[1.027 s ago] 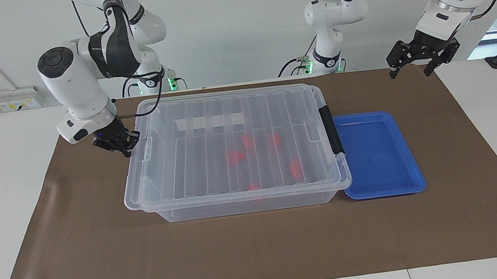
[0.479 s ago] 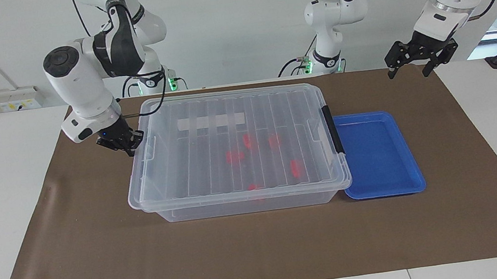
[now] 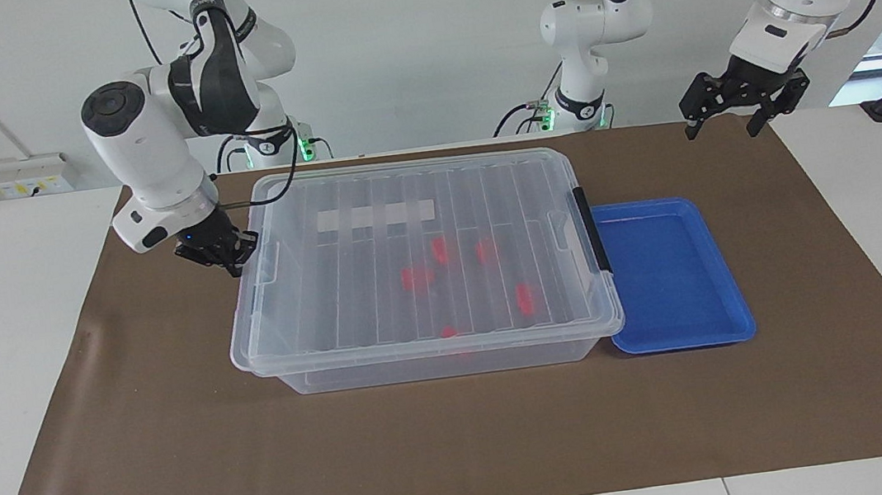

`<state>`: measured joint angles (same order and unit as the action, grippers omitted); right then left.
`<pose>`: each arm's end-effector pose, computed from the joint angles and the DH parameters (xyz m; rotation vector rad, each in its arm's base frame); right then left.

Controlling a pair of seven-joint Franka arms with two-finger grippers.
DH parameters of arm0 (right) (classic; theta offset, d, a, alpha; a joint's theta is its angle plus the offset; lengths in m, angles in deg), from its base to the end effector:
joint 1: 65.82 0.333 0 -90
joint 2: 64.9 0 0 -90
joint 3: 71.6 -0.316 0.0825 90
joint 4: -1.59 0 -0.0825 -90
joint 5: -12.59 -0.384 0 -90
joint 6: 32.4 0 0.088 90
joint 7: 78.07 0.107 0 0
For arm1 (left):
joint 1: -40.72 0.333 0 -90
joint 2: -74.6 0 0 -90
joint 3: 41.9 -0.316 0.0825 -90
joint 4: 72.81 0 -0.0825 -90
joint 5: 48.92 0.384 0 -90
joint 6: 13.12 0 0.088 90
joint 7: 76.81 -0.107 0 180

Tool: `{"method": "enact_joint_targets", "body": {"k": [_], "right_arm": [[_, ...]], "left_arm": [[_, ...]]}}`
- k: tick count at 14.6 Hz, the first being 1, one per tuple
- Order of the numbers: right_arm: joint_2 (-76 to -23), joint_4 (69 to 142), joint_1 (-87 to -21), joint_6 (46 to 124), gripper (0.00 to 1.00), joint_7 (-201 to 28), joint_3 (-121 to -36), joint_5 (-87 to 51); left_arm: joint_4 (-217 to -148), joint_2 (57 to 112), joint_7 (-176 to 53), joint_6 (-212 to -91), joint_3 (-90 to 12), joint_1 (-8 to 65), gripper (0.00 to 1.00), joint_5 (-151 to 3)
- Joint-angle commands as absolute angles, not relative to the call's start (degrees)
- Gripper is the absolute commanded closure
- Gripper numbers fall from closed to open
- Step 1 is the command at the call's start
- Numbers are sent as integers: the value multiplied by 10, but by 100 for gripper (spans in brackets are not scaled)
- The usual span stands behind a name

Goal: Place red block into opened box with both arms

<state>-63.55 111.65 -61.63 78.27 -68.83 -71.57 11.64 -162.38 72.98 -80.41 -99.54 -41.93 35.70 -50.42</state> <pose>0.5626 0.0421 0.4755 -3.1242 0.1479 0.0229 0.5371 -0.0498 0.6381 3.1066 -0.2353 -0.0421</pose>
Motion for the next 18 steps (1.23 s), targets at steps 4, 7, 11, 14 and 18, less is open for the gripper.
{"method": "enact_joint_targets", "body": {"k": [4, 7, 11, 14, 18], "right_arm": [[-645, 1124, -620, 780, 100, -674, -724, 121], [-632, 1066, -621, 718, 100, -678, -720, 122], [-633, 968, -621, 607, 100, -714, -684, 122], [-639, 925, -620, 539, 100, -757, -653, 122], [-652, 932, -620, 523, 1, -770, -637, 143]], "left_arm": [[-1633, 722, -812, -986, -423, 351, 0, -508], [-1635, 721, -809, -990, -423, 351, 0, -508], [-1635, 721, -809, -991, -423, 352, 0, -508], [-1635, 721, -809, -991, -424, 357, 0, -508], [-1635, 721, -809, -991, -425, 357, 0, -508]]}}
